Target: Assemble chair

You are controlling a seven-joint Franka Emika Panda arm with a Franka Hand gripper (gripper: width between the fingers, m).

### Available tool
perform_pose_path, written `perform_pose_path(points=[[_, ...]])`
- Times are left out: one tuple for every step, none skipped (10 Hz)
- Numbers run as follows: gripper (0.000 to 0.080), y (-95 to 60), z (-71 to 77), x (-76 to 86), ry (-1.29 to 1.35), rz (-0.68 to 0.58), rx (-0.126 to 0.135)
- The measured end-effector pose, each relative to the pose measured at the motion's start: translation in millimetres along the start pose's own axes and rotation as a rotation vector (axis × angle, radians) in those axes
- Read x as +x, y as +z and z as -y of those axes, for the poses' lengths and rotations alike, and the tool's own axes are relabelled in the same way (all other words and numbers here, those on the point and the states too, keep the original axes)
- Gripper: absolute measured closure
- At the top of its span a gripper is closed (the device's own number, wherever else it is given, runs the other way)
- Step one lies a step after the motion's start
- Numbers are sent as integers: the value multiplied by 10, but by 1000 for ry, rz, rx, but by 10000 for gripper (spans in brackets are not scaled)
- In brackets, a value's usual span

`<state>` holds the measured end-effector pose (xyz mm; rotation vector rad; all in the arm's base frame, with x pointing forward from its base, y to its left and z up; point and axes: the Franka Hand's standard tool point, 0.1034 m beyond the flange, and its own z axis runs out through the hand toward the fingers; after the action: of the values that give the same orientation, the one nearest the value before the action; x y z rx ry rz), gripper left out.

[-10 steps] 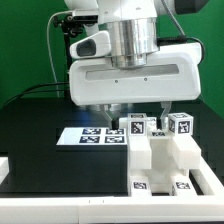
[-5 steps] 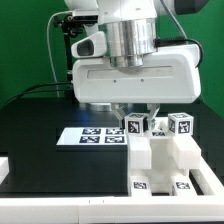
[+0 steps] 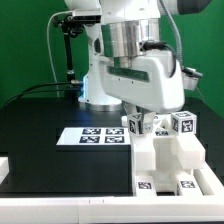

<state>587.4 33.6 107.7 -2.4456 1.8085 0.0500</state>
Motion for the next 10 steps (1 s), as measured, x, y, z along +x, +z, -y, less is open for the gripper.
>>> perform_pose_path(points=[[534, -8, 11, -18, 174, 12, -1], [534, -16, 29, -25, 308, 24, 2], [534, -11, 33, -34, 414, 36, 5], [534, 7, 25, -62, 498, 36, 0], [534, 9, 32, -79, 545, 34, 2], [534, 11, 37, -97, 568, 28, 3], [534, 7, 43, -108, 568, 21, 3], [533, 10, 41, -106, 569, 22, 3], [375, 12, 40, -108, 566, 22, 2], [231, 13, 40, -109, 566, 22, 2]])
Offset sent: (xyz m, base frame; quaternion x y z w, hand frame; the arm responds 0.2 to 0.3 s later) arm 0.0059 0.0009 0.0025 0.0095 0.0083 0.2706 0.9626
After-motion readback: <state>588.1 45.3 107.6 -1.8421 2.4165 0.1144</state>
